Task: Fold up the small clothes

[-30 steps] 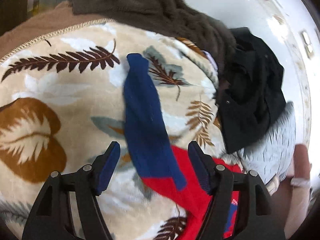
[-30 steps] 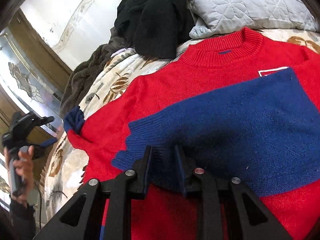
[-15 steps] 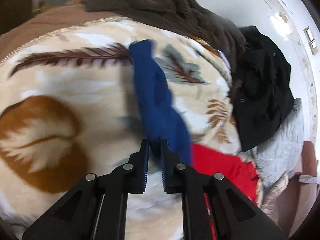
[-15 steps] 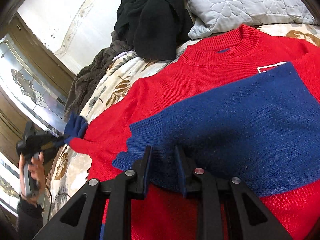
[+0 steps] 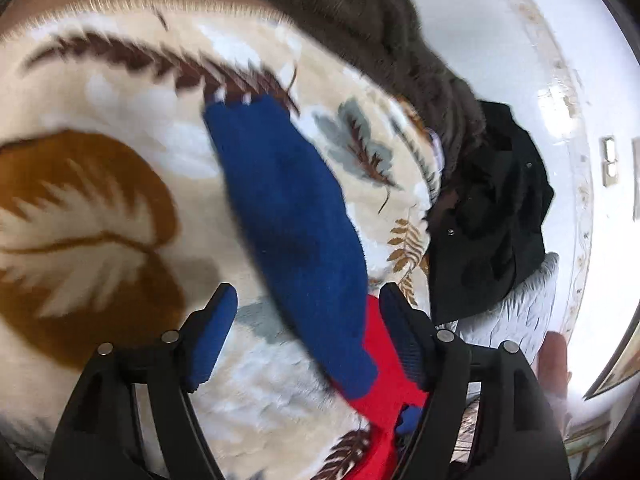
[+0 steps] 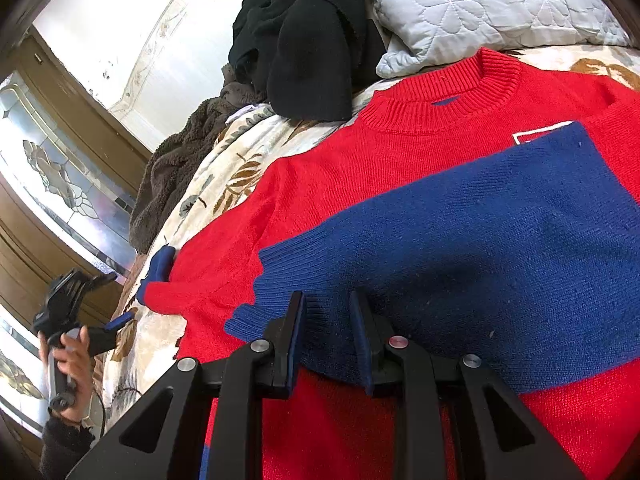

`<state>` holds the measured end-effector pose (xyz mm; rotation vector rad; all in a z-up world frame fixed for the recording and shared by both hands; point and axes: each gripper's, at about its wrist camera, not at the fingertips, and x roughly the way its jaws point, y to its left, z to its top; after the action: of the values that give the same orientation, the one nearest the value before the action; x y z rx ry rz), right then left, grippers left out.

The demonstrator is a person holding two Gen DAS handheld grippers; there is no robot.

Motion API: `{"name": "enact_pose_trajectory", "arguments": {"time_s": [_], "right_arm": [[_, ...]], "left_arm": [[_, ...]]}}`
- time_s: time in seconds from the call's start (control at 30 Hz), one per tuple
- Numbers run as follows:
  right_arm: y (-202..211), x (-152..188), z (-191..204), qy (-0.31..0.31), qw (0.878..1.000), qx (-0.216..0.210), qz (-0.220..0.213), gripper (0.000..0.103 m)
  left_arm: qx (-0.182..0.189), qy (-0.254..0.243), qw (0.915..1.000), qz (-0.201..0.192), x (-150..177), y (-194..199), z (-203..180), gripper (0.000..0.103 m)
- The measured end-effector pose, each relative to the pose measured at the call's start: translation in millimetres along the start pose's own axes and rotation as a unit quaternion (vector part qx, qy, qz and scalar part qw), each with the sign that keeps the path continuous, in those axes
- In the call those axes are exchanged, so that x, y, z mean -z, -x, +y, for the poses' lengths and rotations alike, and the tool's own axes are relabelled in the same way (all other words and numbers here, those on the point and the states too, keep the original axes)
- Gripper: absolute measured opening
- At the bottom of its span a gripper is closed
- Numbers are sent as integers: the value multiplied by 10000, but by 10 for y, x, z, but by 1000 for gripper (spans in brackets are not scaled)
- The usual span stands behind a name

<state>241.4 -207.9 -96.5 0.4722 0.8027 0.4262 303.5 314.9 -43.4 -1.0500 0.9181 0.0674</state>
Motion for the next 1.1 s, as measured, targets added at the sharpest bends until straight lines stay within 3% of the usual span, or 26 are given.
{"name": "enact_pose_trajectory", "arguments": {"time_s": [0.07, 0.13, 0.17, 0.2, 0.23, 0.33, 0.4, 0.5, 0.63, 0.7, 0.73, 0.77, 0.8, 0.83, 0.93, 1.0, 1.03, 1.07, 1.1], "right_arm": [[-2, -6, -8, -21, 10000, -26, -2, 25], [1, -10, -23, -51, 10000, -69, -5, 25], [1, -11, -33, -77, 9999, -100, -8, 25], [3, -12, -44, -95, 9999, -126, -10, 25], [5, -12, -54, -119, 9998, -158, -13, 25], [8, -15, -72, -170, 9996, -228, -21, 24], [10, -15, -82, -202, 9994, -269, -27, 24], [11, -17, -100, -242, 9992, -320, -31, 24], [14, -20, -94, -243, 9992, -319, -32, 24], [13, -22, -96, -240, 9992, -317, -28, 24], [11, -23, -95, -237, 9992, -313, -27, 24], [11, -24, -96, -236, 9992, -311, -26, 24], [11, -25, -96, -238, 9992, -314, -26, 24], [10, -26, -97, -238, 9992, -314, -27, 24], [7, -28, -96, -237, 9992, -312, -23, 24], [7, -30, -101, -239, 9992, -316, -18, 24], [5, -31, -103, -247, 9992, -319, -10, 24], [3, -36, -106, -263, 9991, -324, 5, 24], [0, -44, -108, -279, 9991, -323, 24, 24]], "left_arm": [[-27, 228, 9996, 155, -41, -186, 27, 73], [33, 306, 9995, -83, -75, -174, 30, 67], [132, 330, 9990, -286, -112, -128, 16, 32], [224, 339, 9986, -347, -145, -99, 10, 11], [355, 372, 9979, -402, -172, -55, 15, 5], [520, 228, 9939, -942, -119, 276, -10, 5], [379, 16, 9929, -1127, -5, 404, 2, 5], [-48, -36, 9943, -1060, 147, 372, 142, 5], [181, 460, 9938, -996, 276, 406, 424, 5], [456, 573, 9916, -1065, 278, 469, 456, 14], [549, 567, 9915, -1031, 260, 472, 440, 35], [583, 607, 9919, -951, 222, 441, 414, 63], [592, 654, 9920, -905, 197, 402, 394, 73], [618, 703, 9922, -824, 166, 340, 368, 80], [618, 857, 9932, -489, 78, 98, 307, 79], [499, 921, 9932, -514, 57, 27, 301, 55], [525, 840, 9940, -460, 53, 6, 279, 11], [503, 757, 9952, -353, 49, -25, 236, 4], [494, 687, 9956, -399, 75, -1, 185, 4]]}}
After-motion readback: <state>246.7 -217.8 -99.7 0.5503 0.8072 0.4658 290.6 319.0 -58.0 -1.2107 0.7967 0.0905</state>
